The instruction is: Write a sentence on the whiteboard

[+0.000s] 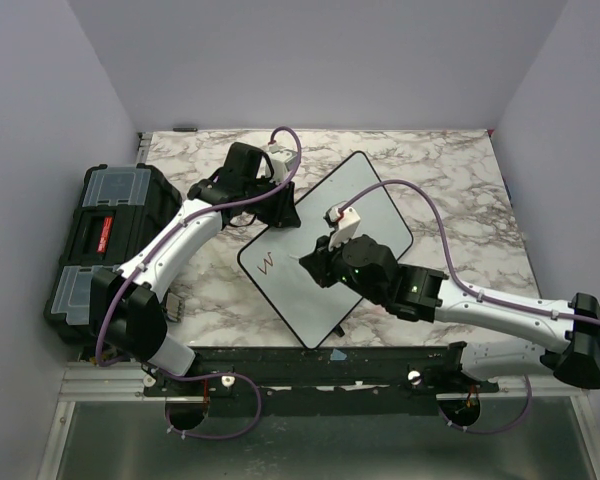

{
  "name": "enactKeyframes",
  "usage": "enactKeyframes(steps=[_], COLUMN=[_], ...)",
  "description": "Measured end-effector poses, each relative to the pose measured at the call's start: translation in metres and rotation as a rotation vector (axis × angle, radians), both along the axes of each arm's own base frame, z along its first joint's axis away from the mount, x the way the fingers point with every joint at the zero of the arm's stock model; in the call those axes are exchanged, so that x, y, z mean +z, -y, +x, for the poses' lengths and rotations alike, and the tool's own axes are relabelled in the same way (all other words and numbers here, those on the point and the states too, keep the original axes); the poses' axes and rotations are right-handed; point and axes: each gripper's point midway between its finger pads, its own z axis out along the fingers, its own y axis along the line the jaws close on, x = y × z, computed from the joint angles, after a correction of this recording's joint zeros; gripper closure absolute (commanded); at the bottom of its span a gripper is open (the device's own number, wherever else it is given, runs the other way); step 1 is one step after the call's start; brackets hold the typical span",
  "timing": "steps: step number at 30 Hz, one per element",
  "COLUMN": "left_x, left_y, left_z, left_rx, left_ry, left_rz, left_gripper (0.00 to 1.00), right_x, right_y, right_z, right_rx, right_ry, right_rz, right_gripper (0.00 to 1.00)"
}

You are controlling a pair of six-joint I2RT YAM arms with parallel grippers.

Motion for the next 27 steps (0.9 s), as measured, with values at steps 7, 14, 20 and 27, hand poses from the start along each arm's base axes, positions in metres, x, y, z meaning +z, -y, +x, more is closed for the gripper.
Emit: enactKeyframes(steps=[7, 14, 20, 27], left_x=[0.0, 0.003, 0.003, 0.003], left_y=[0.0, 0.002, 0.002, 0.002], left_z=[0.0, -0.002, -0.002, -0.002], left_rx=[0.0, -0.003, -0.002, -0.003], left_ry=[0.002, 0.012, 0.014, 0.016], left_rz=[0.001, 0.002, 0.004, 0.003], left_gripper=[1.0, 1.0, 1.0, 1.0], right_x=[-0.005, -0.02, -0.01, -0.004], right_y=[-0.004, -0.013, -0.02, -0.022], right_z=[0.002, 0.005, 0.008, 0.009], right_rx=[0.003, 0.013, 0.013, 0.012], right_ry=[0.004, -0.006, 0.006, 0.015], right_rz=[-0.014, -0.047, -0.017, 0.001], right_gripper=[0.99, 0.99, 0.99, 0.99])
